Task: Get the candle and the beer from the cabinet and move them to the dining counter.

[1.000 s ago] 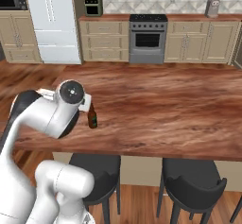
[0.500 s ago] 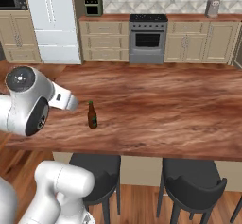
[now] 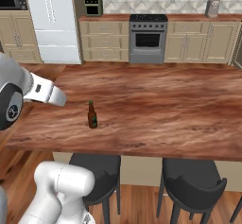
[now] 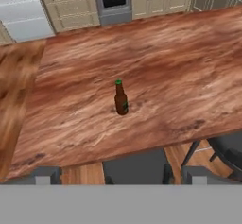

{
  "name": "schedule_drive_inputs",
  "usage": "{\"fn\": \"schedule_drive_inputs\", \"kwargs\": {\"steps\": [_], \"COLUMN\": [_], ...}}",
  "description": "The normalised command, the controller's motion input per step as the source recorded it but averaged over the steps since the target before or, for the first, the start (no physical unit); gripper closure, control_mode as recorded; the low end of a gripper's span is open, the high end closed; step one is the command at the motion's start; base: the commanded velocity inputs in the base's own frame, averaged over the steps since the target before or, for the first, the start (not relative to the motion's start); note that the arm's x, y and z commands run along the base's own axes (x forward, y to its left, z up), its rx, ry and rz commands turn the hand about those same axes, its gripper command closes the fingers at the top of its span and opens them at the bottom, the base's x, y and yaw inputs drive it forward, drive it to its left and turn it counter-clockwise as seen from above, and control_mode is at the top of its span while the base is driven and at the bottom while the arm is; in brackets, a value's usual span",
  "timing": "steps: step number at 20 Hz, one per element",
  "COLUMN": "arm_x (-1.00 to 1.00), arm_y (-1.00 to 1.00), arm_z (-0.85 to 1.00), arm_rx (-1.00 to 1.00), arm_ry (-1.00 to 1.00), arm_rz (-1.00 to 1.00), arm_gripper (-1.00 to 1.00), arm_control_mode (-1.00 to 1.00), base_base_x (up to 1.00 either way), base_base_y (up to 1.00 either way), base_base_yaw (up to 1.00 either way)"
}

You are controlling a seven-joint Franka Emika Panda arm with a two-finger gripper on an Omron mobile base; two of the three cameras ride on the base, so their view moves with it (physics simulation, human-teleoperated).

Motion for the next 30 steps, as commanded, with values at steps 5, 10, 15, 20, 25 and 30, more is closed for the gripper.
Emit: {"fn": "schedule_drive_inputs", "kwargs": {"steps": [5,10,15,20,25,30], "arm_x": [-0.32,-0.04,0.0,-0.06,-0.32,-0.48], "arm_y": [-0.22,-0.34,-0.07,0.03,-0.01,-0.16], "arm_z": [0.18,0.06,0.0,0.0,0.0,0.0], "arm_rx": [-0.05,0.01,0.0,-0.02,-0.01,0.0], "arm_ry": [0.14,0.05,0.02,0.05,0.14,0.14], "arm_rz": [-0.01,0.02,0.04,0.02,-0.01,-0.02], "arm_gripper": [-1.0,-1.0,-1.0,-1.0,-1.0,-1.0], "arm_control_mode": [-1.0,-1.0,-1.0,-1.0,-1.0,-1.0], "base_base_x": [0.0,0.0,0.0,0.0,0.0,0.0], "base_base_y": [0.0,0.0,0.0,0.0,0.0,0.0], "base_base_yaw": [0.0,0.0,0.0,0.0,0.0,0.0]}}
